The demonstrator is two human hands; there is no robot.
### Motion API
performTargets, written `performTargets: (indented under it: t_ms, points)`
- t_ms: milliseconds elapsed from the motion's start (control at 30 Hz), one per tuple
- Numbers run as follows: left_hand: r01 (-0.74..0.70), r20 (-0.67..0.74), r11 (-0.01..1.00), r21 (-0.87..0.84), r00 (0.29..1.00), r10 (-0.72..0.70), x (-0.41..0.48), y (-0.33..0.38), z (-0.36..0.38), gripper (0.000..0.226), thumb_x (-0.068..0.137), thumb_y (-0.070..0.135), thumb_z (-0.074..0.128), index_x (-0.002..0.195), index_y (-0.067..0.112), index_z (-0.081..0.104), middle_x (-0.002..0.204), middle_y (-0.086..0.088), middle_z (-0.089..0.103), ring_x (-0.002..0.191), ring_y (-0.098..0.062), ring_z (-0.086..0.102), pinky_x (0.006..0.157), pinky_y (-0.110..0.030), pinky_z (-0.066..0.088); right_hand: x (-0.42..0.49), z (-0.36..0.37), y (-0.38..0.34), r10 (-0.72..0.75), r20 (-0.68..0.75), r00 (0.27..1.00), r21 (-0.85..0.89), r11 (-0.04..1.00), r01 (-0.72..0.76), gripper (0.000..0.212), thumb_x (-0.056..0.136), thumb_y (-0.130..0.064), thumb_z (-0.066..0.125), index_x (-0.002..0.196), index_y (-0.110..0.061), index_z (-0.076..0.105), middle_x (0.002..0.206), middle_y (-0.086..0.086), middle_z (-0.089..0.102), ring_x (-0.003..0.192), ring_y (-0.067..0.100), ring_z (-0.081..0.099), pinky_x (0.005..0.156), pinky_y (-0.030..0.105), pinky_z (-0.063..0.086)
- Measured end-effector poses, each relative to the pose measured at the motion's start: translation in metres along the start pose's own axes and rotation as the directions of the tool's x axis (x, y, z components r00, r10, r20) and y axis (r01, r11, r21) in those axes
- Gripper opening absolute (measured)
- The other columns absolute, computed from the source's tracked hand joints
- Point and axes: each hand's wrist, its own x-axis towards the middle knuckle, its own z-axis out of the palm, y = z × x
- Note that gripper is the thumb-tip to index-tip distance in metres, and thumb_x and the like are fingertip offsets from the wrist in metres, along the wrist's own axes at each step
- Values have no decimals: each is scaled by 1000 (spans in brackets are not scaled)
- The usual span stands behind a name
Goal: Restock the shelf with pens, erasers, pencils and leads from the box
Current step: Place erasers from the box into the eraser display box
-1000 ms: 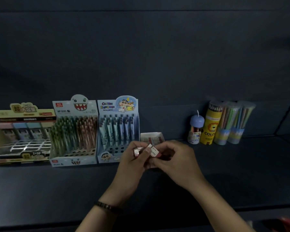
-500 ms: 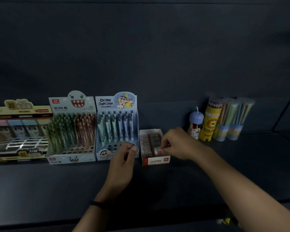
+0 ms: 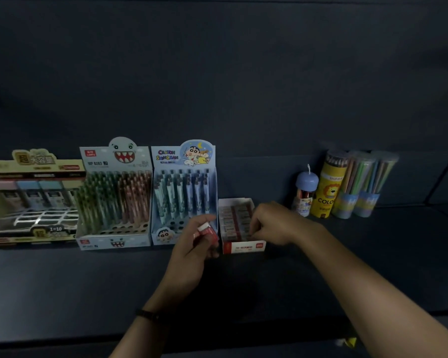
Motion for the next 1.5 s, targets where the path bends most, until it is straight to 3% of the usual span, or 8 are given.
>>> performTargets:
  t_ms: [100, 233, 400, 567, 800, 1033, 1367, 1500]
  points:
    - [-11, -14, 1000, -11, 1000, 11, -1, 3, 1, 25, 109, 8, 54, 126, 22, 65, 96, -11, 72, 78, -20, 66, 70, -28, 56, -8, -7, -5, -18, -42, 999, 67, 998, 21, 16, 100, -25, 69, 109, -25, 82, 109, -13, 77, 91, 0, 69, 88, 31, 61]
    - [-55, -44, 998, 1, 998, 55, 2, 1, -1, 18, 108, 11, 57, 121, 20, 65, 78, -8, 66, 64, -20, 54, 58, -31, 45, -30, 5, -32, 21, -414, 910, 420, 891, 171, 13, 95, -29, 78, 107, -29, 82, 100, -19, 78, 93, -7, 69, 82, 14, 54]
    - [-68, -34, 998, 6, 997, 68, 3, -1, -2, 24, 104, 7, 63, 120, 23, 67, 78, -6, 62, 65, -17, 50, 58, -27, 43, -38, 30, -62, 65, -352, 934, 683, 700, 209, 15, 90, -29, 85, 103, -22, 84, 92, -11, 80, 88, 4, 75, 80, 19, 58]
    - [-79, -84, 997, 22, 993, 80, 3, -2, 0, 10, 103, 17, 66, 112, 22, 69, 78, 5, 65, 66, -12, 52, 59, -27, 44, -35, 34, -59, 119, -347, 930, 827, 507, 244, 7, 94, -3, 78, 100, -5, 80, 91, 10, 80, 83, 26, 80, 75, 34, 66]
    - [-62, -26, 998, 27, 998, 63, 2, -5, -1, 19, 108, 16, 58, 113, 30, 68, 73, -1, 55, 66, -18, 46, 60, -36, 39, -33, 29, -47, 81, -415, 906, 688, 679, 255, 9, 82, -7, 90, 85, -11, 83, 94, -5, 81, 86, 7, 77, 81, 22, 60]
    - [-96, -128, 960, 262, 983, 134, 2, 2, 4, 29, 95, 12, 77, 112, 31, 65, 91, 9, 72, 83, -6, 71, 71, -15, 54, -34, 3, -25, 25, -477, 879, 465, 856, 228, 13, 86, -26, 87, 99, -27, 84, 95, -19, 79, 92, -6, 72, 83, 13, 56]
    - [-45, -46, 862, 505, 996, 79, 3, -1, 9, 44, 83, 10, 86, 107, 36, 61, 90, 8, 67, 90, 1, 63, 75, -8, 48, -11, 0, -25, -19, -144, 989, 300, 952, 62, 4, 84, -24, 86, 86, -28, 86, 83, -16, 79, 80, -2, 73, 77, 25, 63]
    - [-29, -47, 860, 510, 997, 62, 3, -2, 9, 41, 85, 10, 85, 109, 34, 62, 90, 8, 67, 90, 1, 63, 75, -8, 48, 0, 0, -28, -16, -73, 997, 254, 967, 34, 3, 85, -26, 83, 85, -28, 86, 82, -17, 78, 78, -1, 71, 66, 18, 56]
